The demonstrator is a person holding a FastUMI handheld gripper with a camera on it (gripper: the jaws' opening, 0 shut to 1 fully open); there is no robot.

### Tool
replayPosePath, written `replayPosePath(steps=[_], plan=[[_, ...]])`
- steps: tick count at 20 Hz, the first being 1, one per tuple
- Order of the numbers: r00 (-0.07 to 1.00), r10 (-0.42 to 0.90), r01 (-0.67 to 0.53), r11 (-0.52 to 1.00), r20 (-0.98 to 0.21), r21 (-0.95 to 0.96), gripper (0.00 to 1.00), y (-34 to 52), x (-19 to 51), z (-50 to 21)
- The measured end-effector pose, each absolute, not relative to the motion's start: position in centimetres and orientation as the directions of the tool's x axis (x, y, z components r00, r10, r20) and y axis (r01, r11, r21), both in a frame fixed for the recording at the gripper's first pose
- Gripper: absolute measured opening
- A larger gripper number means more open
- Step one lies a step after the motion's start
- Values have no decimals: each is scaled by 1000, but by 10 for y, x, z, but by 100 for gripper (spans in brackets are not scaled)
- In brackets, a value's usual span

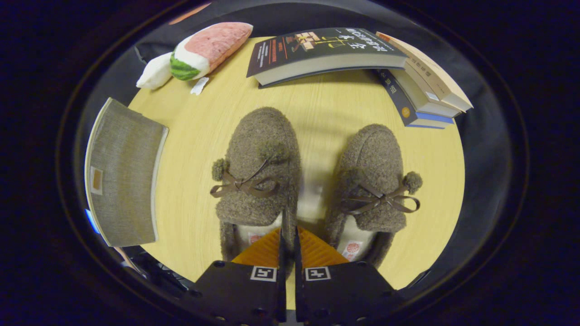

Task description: Open the storage box then place both shoes into the box .Put the left shoe in first, then the right shoe, with the right side of both shoes facing outward in a uniform manner.

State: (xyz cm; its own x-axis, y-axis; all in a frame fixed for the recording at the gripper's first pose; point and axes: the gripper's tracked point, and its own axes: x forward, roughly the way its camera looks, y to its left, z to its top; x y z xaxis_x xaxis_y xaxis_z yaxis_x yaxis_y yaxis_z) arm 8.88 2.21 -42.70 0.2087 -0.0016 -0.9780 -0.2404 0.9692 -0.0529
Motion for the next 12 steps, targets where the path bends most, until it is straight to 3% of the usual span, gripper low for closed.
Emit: replayPosePath(steps=[1,5,12], plan=[[203,13,-229,973,-979,-35,0,24,85,-425],[181,115,-189,979,-977,80,0,37,62,-400],[272,287,-225,947,-919,229,0,91,34,-297]])
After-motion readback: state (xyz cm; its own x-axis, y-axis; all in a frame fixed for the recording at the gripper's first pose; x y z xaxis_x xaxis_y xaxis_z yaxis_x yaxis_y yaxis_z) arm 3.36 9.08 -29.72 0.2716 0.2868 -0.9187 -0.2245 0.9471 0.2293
